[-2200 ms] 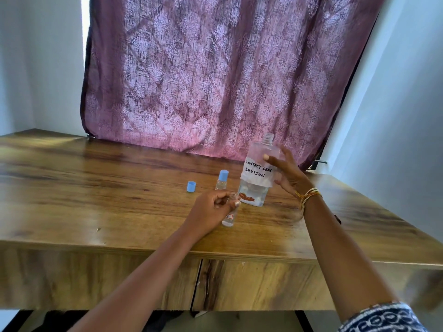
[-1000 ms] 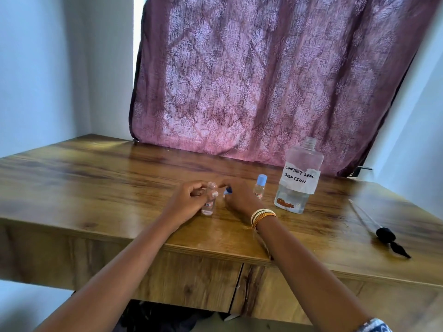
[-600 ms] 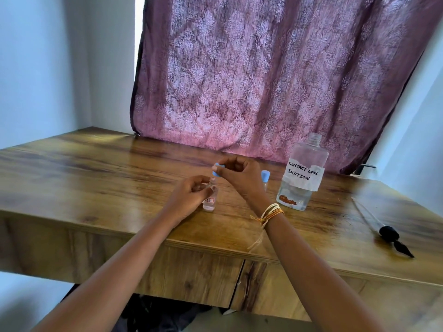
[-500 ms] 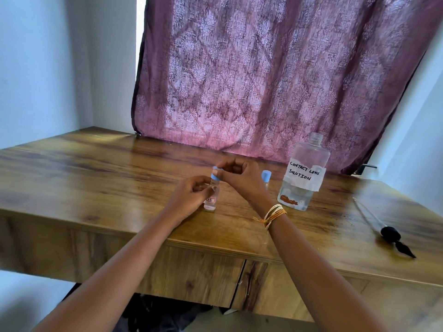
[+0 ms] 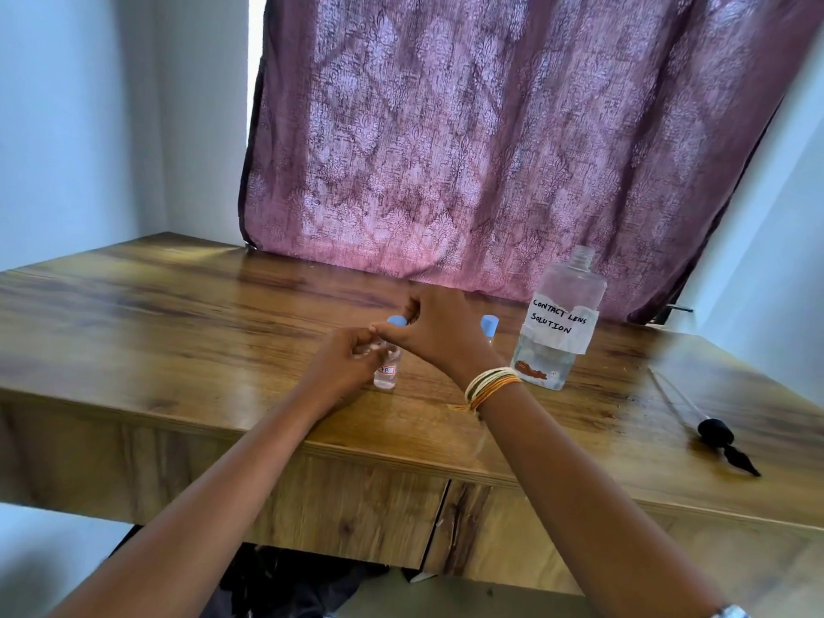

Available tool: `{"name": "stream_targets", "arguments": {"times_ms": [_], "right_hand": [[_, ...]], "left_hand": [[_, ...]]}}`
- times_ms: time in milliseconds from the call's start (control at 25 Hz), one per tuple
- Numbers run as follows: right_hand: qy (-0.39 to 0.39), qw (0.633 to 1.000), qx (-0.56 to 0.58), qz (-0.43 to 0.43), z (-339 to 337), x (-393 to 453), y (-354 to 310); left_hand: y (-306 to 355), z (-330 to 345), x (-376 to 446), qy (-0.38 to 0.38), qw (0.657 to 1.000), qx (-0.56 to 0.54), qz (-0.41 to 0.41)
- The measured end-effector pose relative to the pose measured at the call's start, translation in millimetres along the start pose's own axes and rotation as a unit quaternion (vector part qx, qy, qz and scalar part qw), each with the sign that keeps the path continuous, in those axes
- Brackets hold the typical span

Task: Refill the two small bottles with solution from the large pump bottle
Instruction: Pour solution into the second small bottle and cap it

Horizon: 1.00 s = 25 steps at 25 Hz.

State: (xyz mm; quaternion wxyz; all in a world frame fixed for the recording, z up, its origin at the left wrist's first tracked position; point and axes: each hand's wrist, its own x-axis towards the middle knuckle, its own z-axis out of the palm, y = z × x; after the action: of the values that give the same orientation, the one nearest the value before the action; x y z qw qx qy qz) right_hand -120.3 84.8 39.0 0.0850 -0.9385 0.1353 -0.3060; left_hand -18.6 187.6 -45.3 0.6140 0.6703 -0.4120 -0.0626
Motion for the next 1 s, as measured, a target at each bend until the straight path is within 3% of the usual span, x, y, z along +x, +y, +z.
{"name": "stream_targets", "arguments": {"times_ms": [200,320,440,560,1000], "right_hand": [[0.014,0.988,-0.152,0.018,10.1,-0.3,-12.1],[-0.007,0.999,-0.014,-0.035,8.6,-1.8,-5.1],[-0.075,0.986,0.116,-0.089,-4.2,0.6,1.7],[-0.128,0.979,0.132,-0.083,-11.4,5.0,4.6],[-0.169,0.969,0.158,-0.089,-14.6,22.5,9.3]], "left_hand": [[2.6,0.5,-0.8,0.005,1.000,-0.005,0.007],[-2.3,0.9,0.9,0.006,1.000,-0.014,0.000],[-3.5,1.2,0.7,-0.007,0.999,-0.035,0.000],[-4.8,1.2,0.8,-0.016,0.999,-0.047,0.000],[-7.2,-1.4,1.8,-0.029,0.999,-0.038,0.008]]}}
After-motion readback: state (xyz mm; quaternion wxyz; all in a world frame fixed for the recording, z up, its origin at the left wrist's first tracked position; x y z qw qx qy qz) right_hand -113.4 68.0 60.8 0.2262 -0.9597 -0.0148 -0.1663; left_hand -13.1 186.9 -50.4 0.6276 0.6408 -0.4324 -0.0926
